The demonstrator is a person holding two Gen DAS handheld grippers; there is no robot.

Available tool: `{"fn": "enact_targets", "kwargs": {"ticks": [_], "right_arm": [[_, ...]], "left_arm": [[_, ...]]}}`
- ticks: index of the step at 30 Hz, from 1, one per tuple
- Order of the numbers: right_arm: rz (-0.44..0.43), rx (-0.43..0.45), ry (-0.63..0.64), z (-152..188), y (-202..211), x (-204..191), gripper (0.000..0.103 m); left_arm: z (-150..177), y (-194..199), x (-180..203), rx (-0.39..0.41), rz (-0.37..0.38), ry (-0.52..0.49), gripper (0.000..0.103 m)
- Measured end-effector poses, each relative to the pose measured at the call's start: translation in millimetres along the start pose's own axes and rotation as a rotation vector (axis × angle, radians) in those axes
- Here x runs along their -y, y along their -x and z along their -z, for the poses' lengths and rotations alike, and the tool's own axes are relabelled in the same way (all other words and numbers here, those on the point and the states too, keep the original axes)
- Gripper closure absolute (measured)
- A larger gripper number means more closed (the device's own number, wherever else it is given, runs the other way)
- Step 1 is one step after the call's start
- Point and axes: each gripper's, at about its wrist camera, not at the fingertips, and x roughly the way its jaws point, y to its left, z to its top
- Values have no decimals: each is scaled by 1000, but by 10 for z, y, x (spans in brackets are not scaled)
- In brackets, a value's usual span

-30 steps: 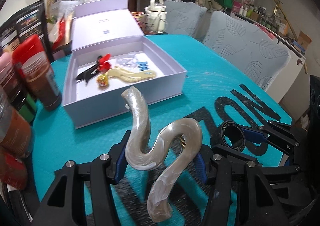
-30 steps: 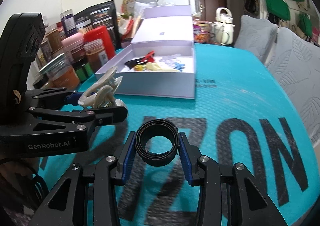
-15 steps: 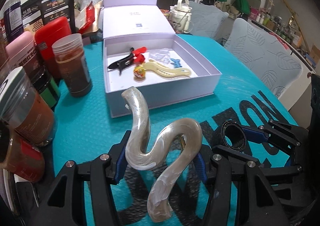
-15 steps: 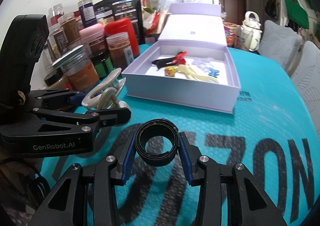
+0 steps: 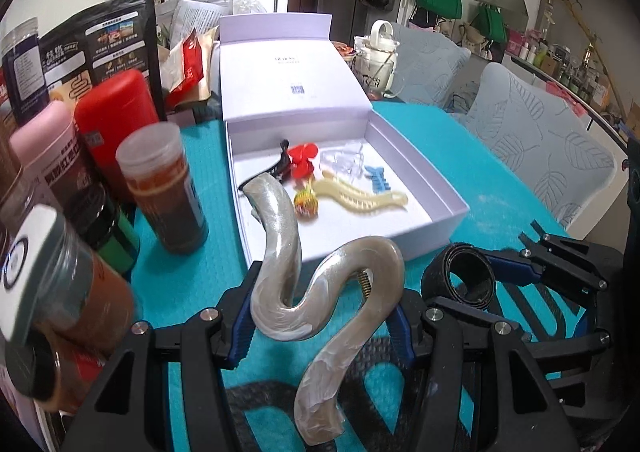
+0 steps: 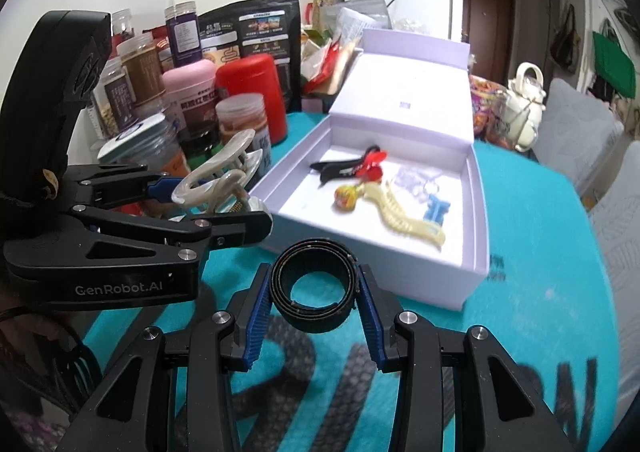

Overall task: Organize rigid objects
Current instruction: 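Lift and carry the hook with the left tool while the right tool carries the ring toward the box, then lower the hook into the box with the left tool while the right tool lowers the ring inside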

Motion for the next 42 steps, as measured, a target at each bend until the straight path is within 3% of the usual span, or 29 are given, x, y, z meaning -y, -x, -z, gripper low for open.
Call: {"fn": "enact_targets", "kwargs": {"ticks": [31, 42], "right_arm": [[45, 50, 17, -812, -435, 602, 63], [66, 57, 31, -991, -677, 833, 63]], "left_arm": [[-1019, -554, -134, 61, 15, -61, 48], [-1256, -936, -210, 36, 26, -47, 48]]}}
